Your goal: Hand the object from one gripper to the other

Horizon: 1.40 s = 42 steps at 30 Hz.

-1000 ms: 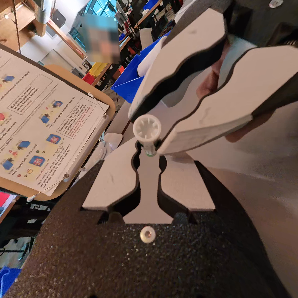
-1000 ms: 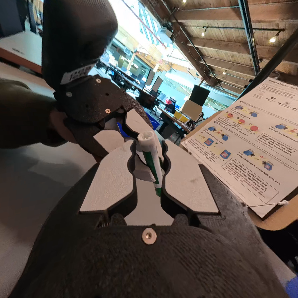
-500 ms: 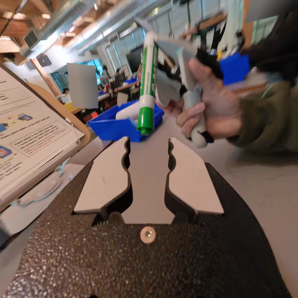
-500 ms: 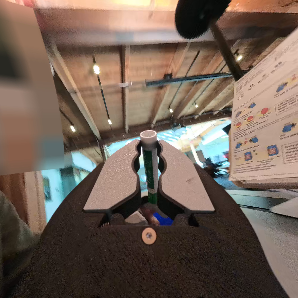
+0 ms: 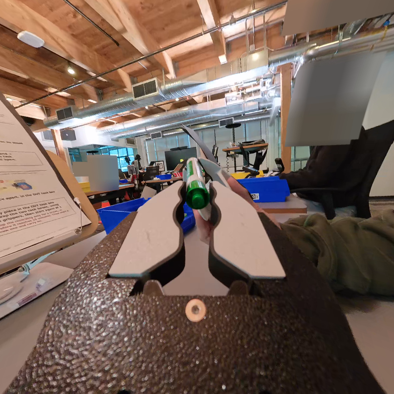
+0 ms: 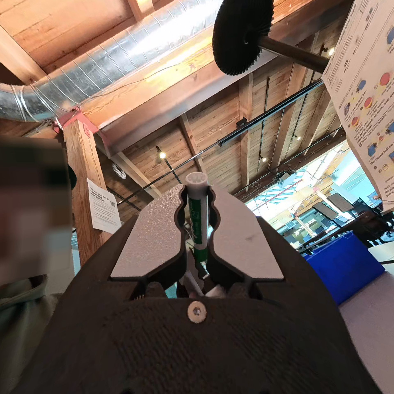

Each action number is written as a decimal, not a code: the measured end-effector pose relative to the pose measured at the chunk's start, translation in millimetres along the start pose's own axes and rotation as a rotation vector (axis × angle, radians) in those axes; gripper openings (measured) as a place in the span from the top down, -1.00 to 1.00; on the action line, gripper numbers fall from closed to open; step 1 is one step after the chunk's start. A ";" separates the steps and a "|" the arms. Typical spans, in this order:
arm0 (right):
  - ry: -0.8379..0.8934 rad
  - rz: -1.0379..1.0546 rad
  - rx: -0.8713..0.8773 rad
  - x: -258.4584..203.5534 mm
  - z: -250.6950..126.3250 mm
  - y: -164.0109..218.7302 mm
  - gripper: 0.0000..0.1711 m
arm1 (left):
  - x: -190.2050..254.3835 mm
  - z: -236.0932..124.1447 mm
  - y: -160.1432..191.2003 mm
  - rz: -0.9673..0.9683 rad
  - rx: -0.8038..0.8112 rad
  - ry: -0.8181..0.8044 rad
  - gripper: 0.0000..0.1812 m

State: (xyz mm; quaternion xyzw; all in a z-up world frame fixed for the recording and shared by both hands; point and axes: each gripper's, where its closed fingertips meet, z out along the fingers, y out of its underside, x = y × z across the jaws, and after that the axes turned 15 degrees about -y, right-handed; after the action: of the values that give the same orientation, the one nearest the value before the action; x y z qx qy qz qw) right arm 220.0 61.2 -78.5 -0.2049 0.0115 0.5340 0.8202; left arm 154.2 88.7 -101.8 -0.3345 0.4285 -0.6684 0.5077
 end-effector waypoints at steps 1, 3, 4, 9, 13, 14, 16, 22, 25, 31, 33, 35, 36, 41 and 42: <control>0.002 -0.007 -0.022 0.5 0.3 2.0 0.80 | -1.8 -1.0 -3.9 -0.020 0.002 0.004 0.78; 0.022 -0.014 -0.088 4.6 -0.6 7.6 0.79 | -7.9 -3.0 -9.3 -0.076 -0.011 0.007 0.78; 0.041 -0.040 -0.138 7.8 -2.0 10.9 0.78 | -11.9 -4.0 -10.9 -0.103 -0.024 0.009 0.78; 0.133 -0.409 -0.552 16.6 -9.0 23.6 0.41 | -33.5 -7.7 -12.4 -0.320 -0.187 0.026 0.78; 0.145 -0.964 -0.916 19.9 -18.9 29.2 0.31 | -45.3 -10.5 0.5 -0.556 -0.368 0.015 0.78; 0.136 -1.053 -0.979 20.4 -21.6 32.5 0.28 | -48.1 -11.4 2.3 -0.608 -0.385 0.011 0.78; 0.165 -0.930 -1.068 28.9 -31.8 45.0 0.30 | -53.3 -14.2 6.2 -0.656 -0.400 0.005 0.78; 0.277 0.380 -0.329 40.3 -27.8 29.2 0.16 | -45.8 -26.9 -2.4 -0.429 -0.334 0.117 0.78; 0.113 0.676 -0.224 25.3 -29.3 35.4 0.26 | -40.5 -32.7 -5.4 -0.267 -0.295 0.153 0.78; 0.215 0.694 -0.507 21.9 -38.6 87.3 0.37 | -27.6 -42.4 0.9 -0.041 -0.297 0.231 0.78; 0.235 0.711 -0.505 24.8 -42.2 90.1 0.46 | -26.8 -42.9 3.5 -0.016 -0.303 0.235 0.79; 0.232 0.735 -0.466 26.5 -43.2 87.0 0.70 | -27.6 -42.9 4.4 -0.009 -0.297 0.231 0.78; 0.228 0.740 -0.454 26.6 -43.2 85.7 0.76 | -28.1 -42.7 4.6 -0.004 -0.293 0.227 0.78; 0.232 0.726 -0.500 25.0 -44.6 89.8 0.76 | -28.7 -42.2 2.7 0.018 -0.266 0.221 0.78; 0.224 0.713 -0.509 25.1 -44.1 89.1 0.76 | -30.3 -41.3 2.7 0.015 -0.264 0.208 0.78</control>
State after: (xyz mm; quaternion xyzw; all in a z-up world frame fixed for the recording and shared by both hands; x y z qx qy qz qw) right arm 161.2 98.5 -153.6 -0.4398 0.0386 0.7434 0.5024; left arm 126.7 127.2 -121.6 -0.3240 0.5653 -0.6336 0.4172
